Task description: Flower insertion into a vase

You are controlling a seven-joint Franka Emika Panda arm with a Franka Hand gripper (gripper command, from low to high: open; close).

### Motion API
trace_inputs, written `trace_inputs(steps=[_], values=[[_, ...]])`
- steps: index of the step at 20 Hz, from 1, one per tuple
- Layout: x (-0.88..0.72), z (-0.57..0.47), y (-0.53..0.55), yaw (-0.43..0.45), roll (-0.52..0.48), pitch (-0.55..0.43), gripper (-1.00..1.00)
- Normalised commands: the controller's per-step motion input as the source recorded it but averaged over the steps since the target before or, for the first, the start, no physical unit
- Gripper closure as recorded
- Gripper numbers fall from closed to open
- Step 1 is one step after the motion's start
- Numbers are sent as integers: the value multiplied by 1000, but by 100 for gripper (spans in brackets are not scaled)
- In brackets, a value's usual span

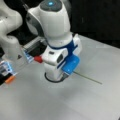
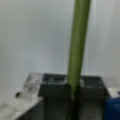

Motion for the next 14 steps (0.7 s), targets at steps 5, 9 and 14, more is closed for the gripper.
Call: trace_inputs(steps=[5,9,14], values=[[-570,-93,303,-177,22,-95,100],[-442,-79,235,-170,20,-107,100],[-417,-20,216,-172,37,-112,100]])
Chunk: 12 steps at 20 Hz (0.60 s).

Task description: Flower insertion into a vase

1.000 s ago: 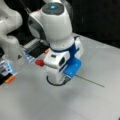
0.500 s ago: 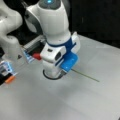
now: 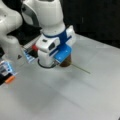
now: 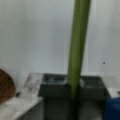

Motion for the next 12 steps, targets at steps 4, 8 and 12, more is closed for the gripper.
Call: trace_inputs(steps=[4,8,12], values=[[-524,45,353,-177,65,-65,100],[-485,0,477,-117,36,-72,100],[-479,-59,532,-11,55,-84,100]])
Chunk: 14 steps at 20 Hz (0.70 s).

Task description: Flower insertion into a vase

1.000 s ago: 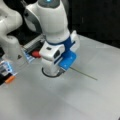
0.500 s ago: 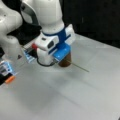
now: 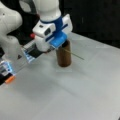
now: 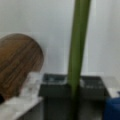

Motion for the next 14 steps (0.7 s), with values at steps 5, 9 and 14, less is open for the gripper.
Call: trace_inputs(steps=[5,9,14], values=[[-462,-113,455,-22,67,-82,100],[-412,-131,395,-84,77,-76,100],[-363,-62,339,-122,69,-52,100]])
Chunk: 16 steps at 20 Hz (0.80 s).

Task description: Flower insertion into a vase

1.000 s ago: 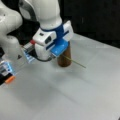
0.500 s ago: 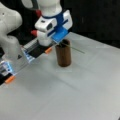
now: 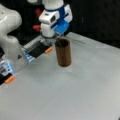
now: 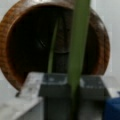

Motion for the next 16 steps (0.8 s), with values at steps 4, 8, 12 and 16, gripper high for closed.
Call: trace_inputs(steps=[4,8,12,16], values=[[-350,6,249,-141,72,-19,100],[-325,-9,186,-150,68,-14,100],[-323,-60,122,-128,62,-20,100],[-372,-93,18,-102,60,-31,100]])
